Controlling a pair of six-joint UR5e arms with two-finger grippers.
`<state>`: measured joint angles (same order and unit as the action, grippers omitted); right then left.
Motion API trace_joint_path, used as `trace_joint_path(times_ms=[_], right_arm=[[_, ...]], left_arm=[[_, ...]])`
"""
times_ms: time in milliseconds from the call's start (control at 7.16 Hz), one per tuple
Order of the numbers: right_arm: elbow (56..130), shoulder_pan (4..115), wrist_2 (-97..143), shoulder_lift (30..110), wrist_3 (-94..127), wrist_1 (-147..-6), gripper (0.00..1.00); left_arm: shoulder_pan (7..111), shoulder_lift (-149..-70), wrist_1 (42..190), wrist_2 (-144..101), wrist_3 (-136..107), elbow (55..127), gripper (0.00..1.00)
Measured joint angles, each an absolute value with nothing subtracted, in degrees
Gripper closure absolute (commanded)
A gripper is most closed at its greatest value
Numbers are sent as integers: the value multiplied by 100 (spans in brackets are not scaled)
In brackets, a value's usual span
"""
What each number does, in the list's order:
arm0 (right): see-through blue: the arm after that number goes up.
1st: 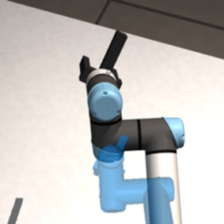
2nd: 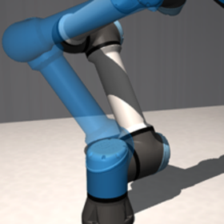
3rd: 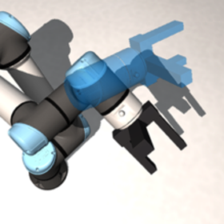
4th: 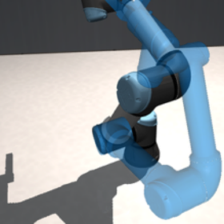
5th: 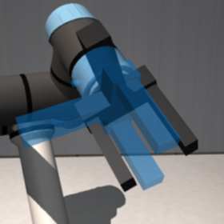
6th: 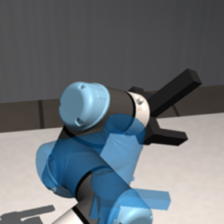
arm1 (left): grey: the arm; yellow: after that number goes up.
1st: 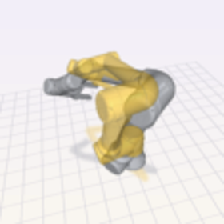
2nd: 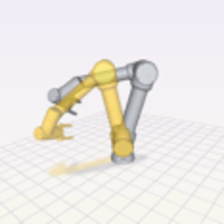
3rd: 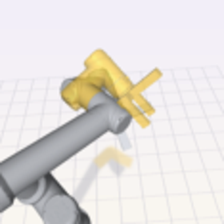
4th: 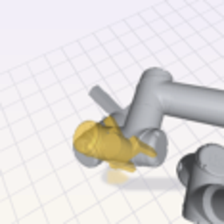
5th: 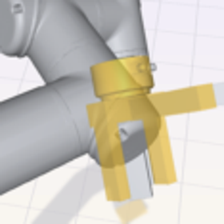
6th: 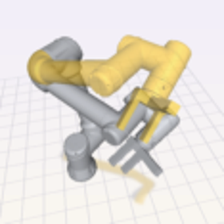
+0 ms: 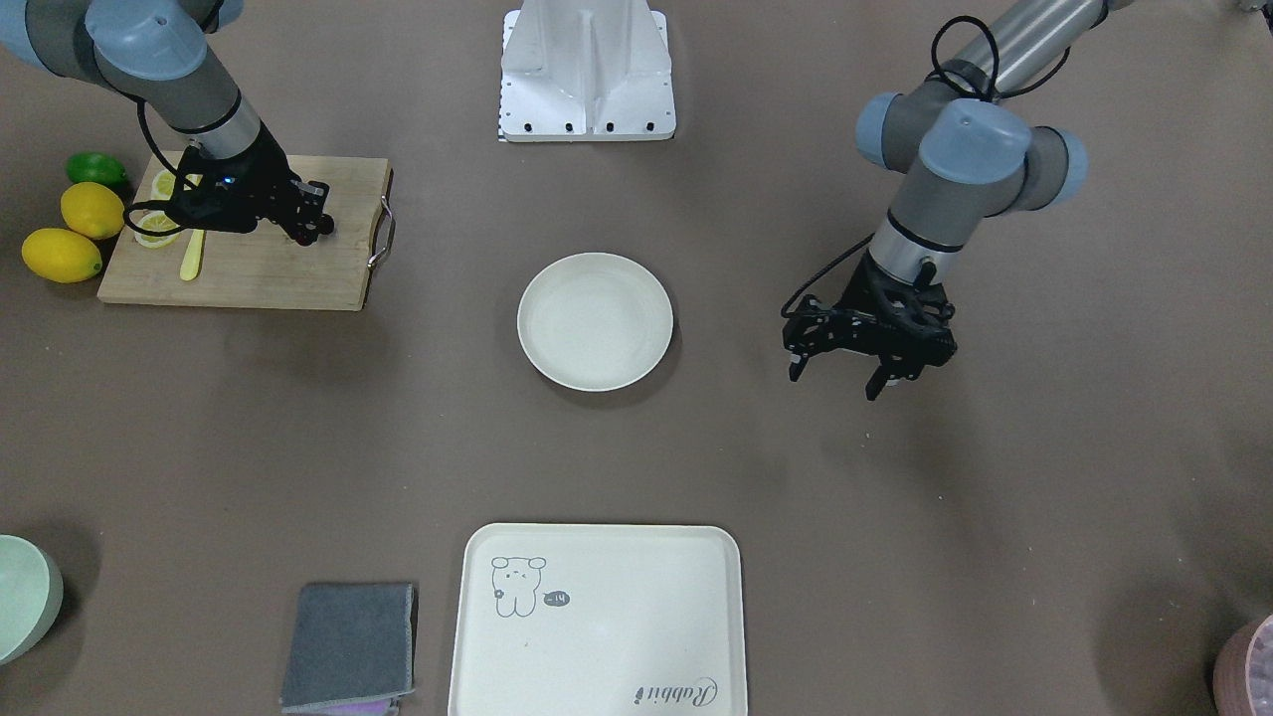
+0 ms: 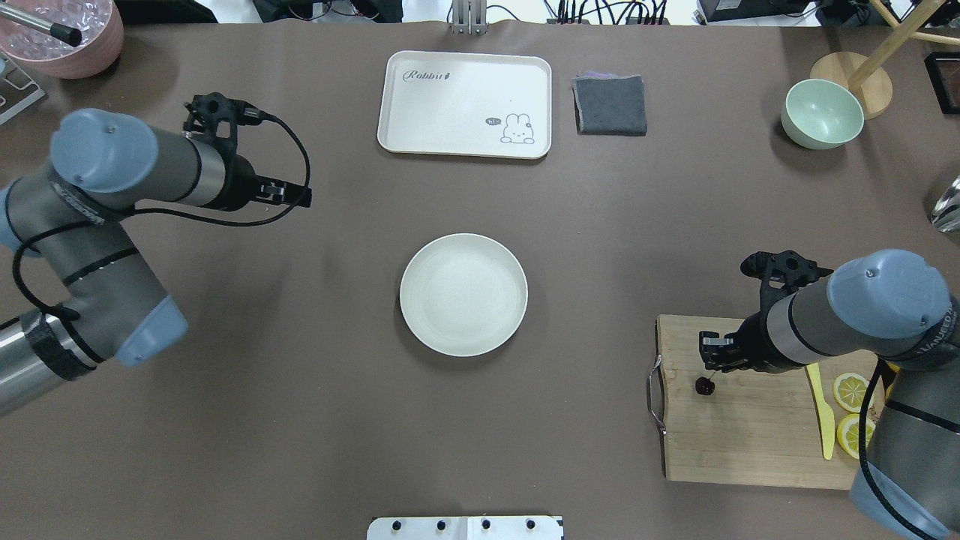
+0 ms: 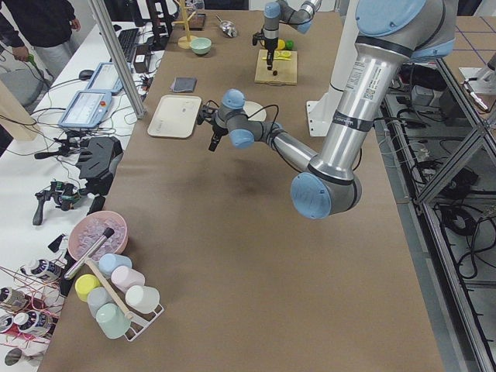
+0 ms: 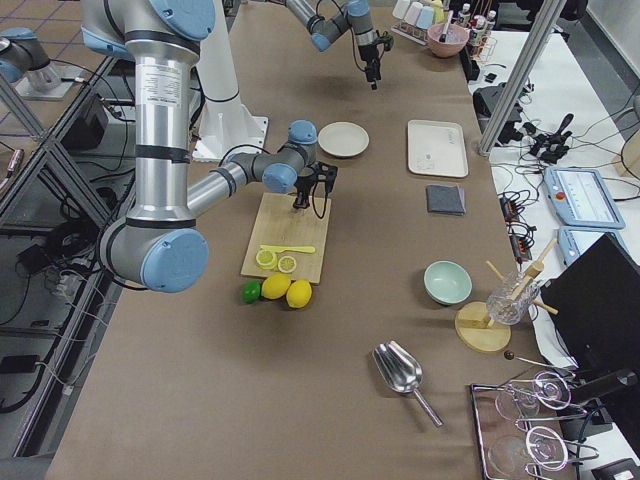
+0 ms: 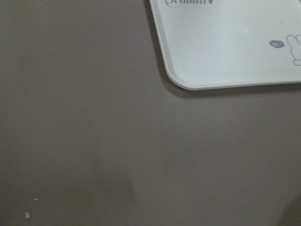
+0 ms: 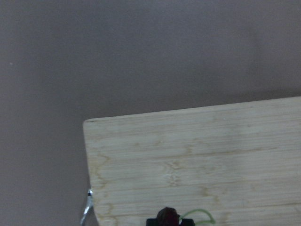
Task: Place red cherry on plate
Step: 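Carry the cherries with the right gripper over the white plate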
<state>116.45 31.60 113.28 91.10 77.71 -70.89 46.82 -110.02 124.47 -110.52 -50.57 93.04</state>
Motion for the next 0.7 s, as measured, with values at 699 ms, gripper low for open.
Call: trace_joint_path(times_ms=[699], right_arm=[[10789,3158,11184,6256,7775,-8832,100]], left_arm=[[6555,-9896,11825,-12017,-2711,9214,2]])
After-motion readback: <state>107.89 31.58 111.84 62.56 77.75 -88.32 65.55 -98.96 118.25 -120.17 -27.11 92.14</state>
